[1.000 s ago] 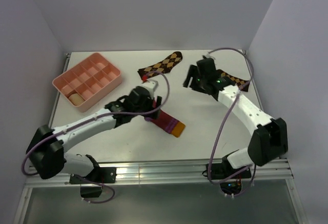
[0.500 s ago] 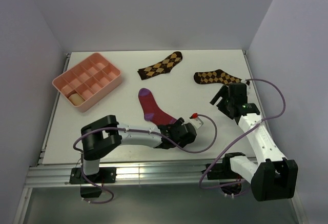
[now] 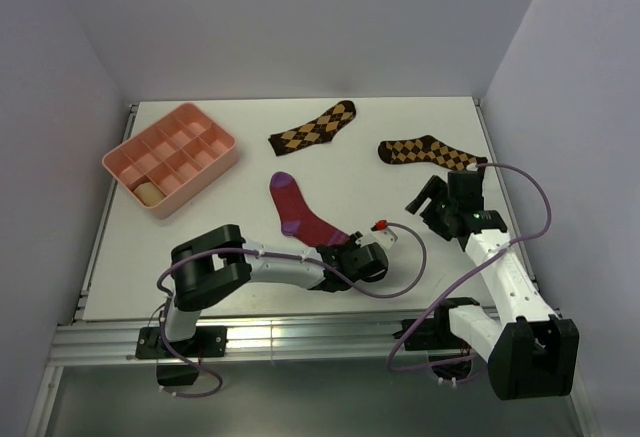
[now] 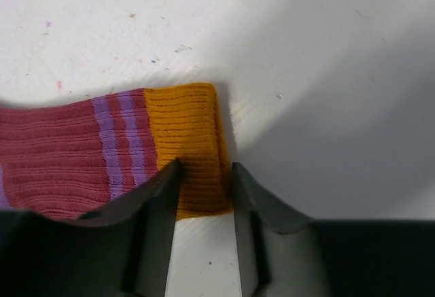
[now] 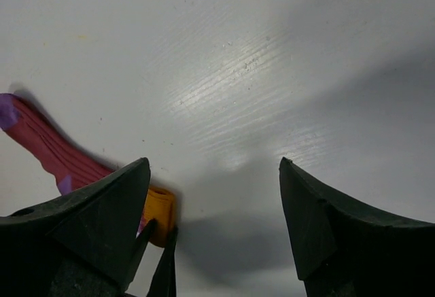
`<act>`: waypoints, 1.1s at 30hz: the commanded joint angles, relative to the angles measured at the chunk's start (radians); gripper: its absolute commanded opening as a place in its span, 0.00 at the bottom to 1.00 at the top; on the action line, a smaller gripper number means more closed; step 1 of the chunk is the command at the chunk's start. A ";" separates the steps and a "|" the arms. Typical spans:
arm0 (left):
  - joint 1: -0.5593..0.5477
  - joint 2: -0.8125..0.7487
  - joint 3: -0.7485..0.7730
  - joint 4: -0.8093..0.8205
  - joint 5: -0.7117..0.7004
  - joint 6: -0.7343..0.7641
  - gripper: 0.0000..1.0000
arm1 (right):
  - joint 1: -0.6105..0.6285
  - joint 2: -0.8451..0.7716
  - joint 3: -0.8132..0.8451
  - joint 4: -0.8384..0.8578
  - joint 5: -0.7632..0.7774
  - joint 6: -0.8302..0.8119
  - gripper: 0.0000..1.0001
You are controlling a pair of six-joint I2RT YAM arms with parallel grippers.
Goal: Roll the socks
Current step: Move the sock to the center of the board, then roll the sock at the center of the board.
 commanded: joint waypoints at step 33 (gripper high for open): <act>0.530 -0.159 -0.228 0.315 0.971 -0.481 0.00 | 0.306 0.139 -0.201 0.527 -0.201 0.228 0.63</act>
